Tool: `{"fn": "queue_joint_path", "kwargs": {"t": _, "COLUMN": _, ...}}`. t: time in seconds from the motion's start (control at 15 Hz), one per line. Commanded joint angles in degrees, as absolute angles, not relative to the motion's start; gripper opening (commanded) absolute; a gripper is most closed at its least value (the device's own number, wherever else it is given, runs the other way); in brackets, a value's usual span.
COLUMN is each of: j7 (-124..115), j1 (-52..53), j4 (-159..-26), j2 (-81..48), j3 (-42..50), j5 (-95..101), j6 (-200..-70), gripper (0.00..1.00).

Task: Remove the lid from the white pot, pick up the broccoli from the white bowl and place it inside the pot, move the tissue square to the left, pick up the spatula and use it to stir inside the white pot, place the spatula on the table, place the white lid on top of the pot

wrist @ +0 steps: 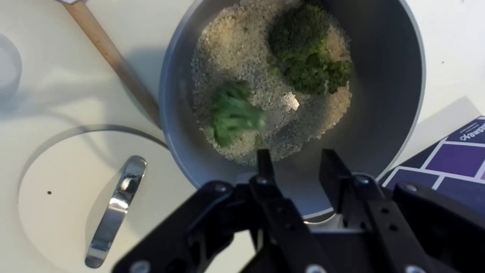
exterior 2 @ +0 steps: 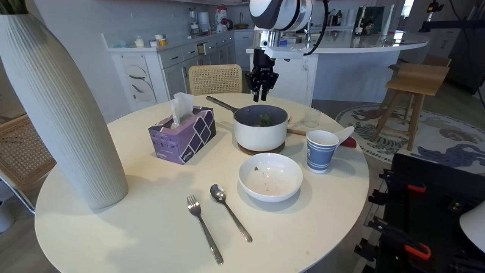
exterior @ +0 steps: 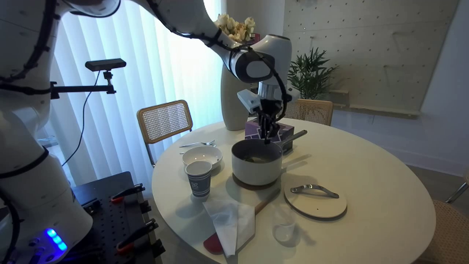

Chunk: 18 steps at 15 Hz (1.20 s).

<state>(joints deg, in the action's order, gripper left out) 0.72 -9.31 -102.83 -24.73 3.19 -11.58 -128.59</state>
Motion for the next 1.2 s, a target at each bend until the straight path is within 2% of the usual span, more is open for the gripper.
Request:
{"fn": "queue_joint_path", "kwargs": {"t": 0.0, "j7": -0.66, "j1": -8.93, "j4": -101.03, "j2": -24.58, "j3": 3.66, "j5": -11.08, "j6": -125.33, "gripper": 0.71}}
{"fn": "queue_joint_path", "kwargs": {"t": 0.27, "j7": -0.33, "j1": -9.06, "j4": -102.85, "j2": -22.56, "j3": 4.37, "j5": -10.33, "j6": -124.46, "gripper": 0.99}}
{"fn": "queue_joint_path", "kwargs": {"t": 1.13, "j7": 0.47, "j1": -9.46, "j4": -115.72, "j2": -10.09, "j3": 8.08, "j5": -5.33, "j6": -119.68, "gripper": 1.0}}
